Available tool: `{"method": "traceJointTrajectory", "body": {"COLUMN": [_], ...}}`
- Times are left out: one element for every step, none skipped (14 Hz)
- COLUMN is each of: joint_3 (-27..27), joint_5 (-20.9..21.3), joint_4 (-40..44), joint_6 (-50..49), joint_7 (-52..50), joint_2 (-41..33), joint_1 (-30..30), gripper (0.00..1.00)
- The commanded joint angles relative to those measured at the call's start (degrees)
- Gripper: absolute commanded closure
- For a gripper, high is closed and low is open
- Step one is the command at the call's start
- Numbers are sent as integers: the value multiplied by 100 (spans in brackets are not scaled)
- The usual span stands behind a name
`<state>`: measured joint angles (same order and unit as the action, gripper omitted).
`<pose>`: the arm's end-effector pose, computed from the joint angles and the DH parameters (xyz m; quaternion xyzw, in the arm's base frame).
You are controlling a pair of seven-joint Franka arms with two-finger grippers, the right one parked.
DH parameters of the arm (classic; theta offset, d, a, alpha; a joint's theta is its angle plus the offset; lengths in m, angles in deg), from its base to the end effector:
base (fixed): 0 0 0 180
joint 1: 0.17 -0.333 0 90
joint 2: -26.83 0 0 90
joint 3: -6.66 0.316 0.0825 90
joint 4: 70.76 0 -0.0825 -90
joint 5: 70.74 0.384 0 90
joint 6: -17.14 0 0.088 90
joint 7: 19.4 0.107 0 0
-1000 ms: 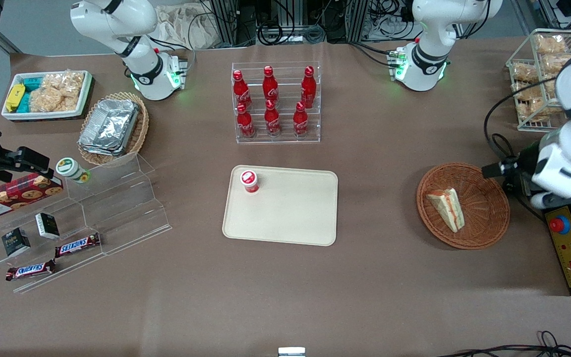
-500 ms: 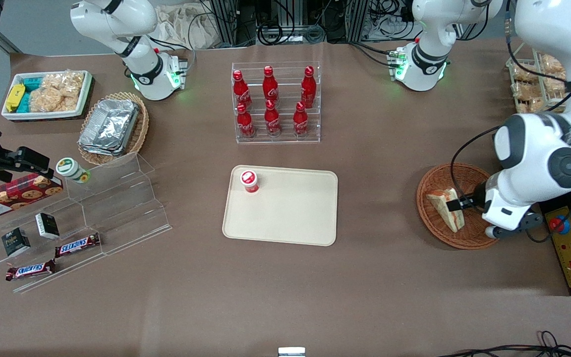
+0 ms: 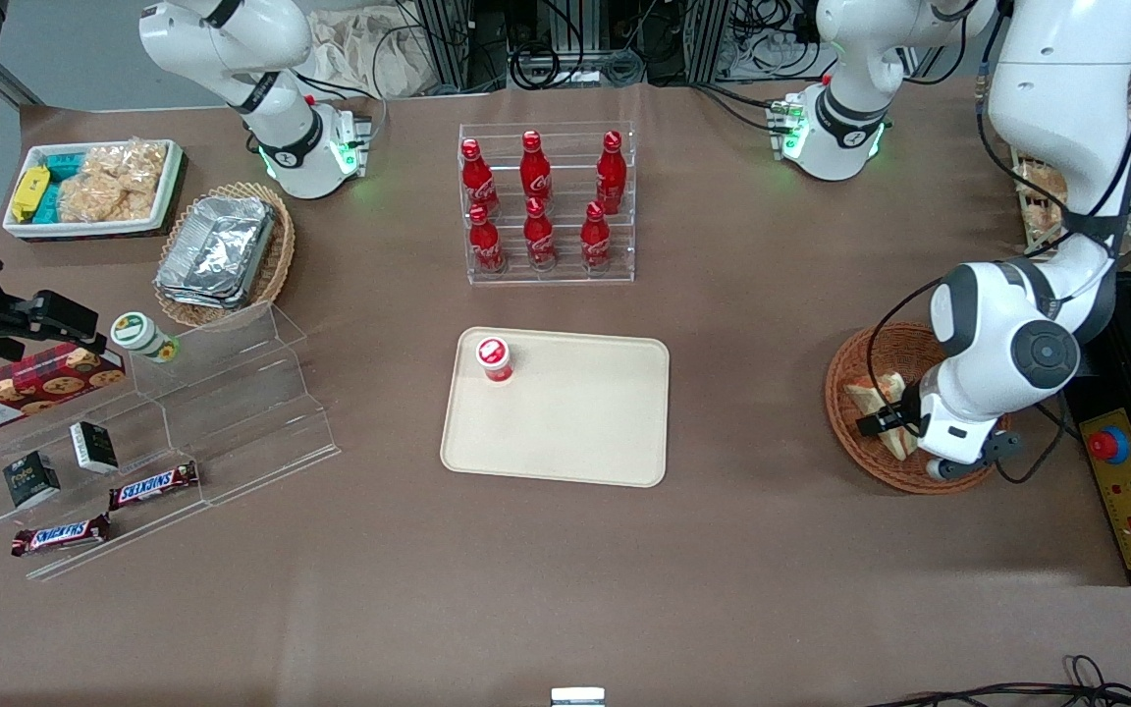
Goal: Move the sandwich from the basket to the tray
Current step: 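Lower the left gripper and close it on the sandwich wedge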
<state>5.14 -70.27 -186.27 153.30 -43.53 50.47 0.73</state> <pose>0.5977 -0.0248 0.2415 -0.9822 -0.1862 0.0259 0.0035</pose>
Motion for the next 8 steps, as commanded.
{"method": "traceJointTrajectory", "body": {"joint_3": [20, 29, 29, 29, 21, 20, -6, -23], "joint_5": [217, 226, 226, 226, 243, 304, 349, 358], "joint_4": [-121, -112, -103, -77, -51, 28, 185, 430], "joint_6": [78, 51, 16, -80, -176, -334, -666, -1105], "joint_7": [-126, -118, -126, -135, -127, -126, -109, -83], "joint_2": [-87, -114, -149, -193, -306, -447, -605, -772], "joint_1": [6, 6, 6, 15, 24, 24, 24, 76], "gripper": [38, 55, 66, 78, 88, 90, 92, 94]}}
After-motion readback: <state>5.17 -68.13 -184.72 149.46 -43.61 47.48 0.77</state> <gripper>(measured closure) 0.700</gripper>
